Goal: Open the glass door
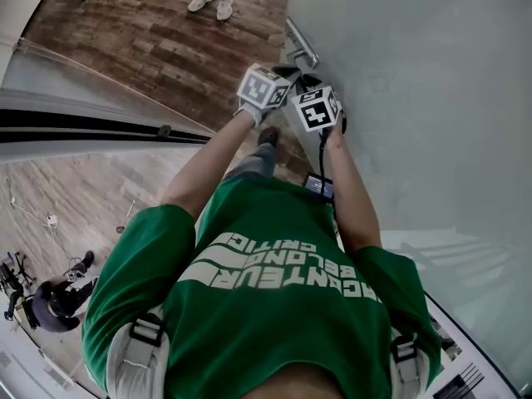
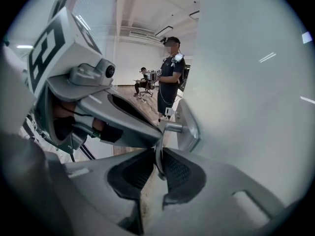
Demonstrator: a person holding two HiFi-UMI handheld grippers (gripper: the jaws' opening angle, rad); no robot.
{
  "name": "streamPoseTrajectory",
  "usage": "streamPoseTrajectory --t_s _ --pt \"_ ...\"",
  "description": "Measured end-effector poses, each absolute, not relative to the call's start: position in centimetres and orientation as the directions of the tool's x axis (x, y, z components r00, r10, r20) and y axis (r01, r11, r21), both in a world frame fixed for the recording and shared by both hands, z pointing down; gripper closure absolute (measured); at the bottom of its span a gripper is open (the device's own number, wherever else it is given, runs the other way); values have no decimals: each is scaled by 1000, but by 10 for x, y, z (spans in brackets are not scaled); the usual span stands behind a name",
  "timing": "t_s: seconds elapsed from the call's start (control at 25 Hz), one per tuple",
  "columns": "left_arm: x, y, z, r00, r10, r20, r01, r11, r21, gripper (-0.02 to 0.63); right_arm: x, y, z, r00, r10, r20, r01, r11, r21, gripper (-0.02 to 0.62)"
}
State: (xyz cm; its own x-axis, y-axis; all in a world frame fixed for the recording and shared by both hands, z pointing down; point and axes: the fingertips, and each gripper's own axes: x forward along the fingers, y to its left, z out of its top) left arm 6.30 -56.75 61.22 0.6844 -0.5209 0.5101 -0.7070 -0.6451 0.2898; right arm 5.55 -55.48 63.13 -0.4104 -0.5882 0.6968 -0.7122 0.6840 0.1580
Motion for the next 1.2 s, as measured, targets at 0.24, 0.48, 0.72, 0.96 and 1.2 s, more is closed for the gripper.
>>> streamPoseTrajectory --t_s 0.24,0.48,0.72,0.96,1.2 --pt "89 -582 599 732 -478 485 -644 -717 266 591 86 -581 630 -374 -616 693 -751 640 163 551" --pt "119 -595 582 769 -448 455 -597 -758 263 591 121 -609 627 -341 -640 689 -788 594 162 551" --pt "135 -599 603 786 -384 484 -548 -796 257 591 151 -634 639 -326 -658 679 -839 533 114 552" --pt "164 -601 610 803 -323 501 -490 -836 246 591 195 -653 646 -275 -692 667 -875 468 124 552" --pt "183 -609 604 818 -275 506 -445 -859 253 591 240 -677 640 -218 -710 670 -905 404 133 551"
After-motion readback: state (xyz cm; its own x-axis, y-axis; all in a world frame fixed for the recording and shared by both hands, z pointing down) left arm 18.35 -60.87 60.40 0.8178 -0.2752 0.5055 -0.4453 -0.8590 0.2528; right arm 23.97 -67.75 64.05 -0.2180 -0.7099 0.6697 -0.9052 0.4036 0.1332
